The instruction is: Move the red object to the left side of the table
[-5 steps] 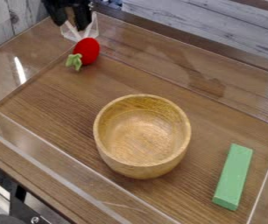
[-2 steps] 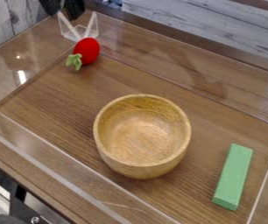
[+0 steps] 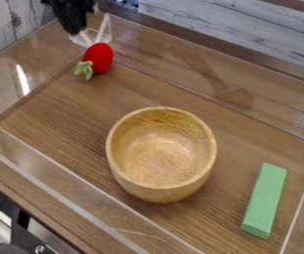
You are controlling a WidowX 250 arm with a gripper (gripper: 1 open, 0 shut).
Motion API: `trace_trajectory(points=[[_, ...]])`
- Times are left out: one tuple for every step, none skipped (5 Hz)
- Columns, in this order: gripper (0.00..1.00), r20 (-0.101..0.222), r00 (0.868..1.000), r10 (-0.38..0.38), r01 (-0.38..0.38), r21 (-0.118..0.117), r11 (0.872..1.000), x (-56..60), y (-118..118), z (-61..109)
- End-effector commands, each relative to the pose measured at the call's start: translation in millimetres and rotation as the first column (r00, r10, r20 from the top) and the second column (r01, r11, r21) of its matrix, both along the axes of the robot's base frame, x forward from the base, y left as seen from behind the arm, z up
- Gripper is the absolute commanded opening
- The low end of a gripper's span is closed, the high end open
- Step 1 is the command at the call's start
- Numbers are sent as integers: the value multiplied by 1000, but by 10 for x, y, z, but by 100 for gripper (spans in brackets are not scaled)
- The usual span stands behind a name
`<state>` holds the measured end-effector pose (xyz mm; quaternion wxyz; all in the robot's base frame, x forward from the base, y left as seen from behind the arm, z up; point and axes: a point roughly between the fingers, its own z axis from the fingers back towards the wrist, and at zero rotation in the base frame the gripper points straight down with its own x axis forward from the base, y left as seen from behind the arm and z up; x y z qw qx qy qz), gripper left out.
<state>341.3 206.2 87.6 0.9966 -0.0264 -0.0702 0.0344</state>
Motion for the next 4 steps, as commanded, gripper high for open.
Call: trace_trajectory(points=[[100, 54, 998, -30, 27, 55, 998, 131, 53, 152], [100, 56, 997, -60, 58, 51, 997, 165, -106, 300], [100, 56, 992, -113, 110, 47, 993, 139, -207, 337], [100, 52, 987, -155, 153, 38, 987, 81, -211, 347]])
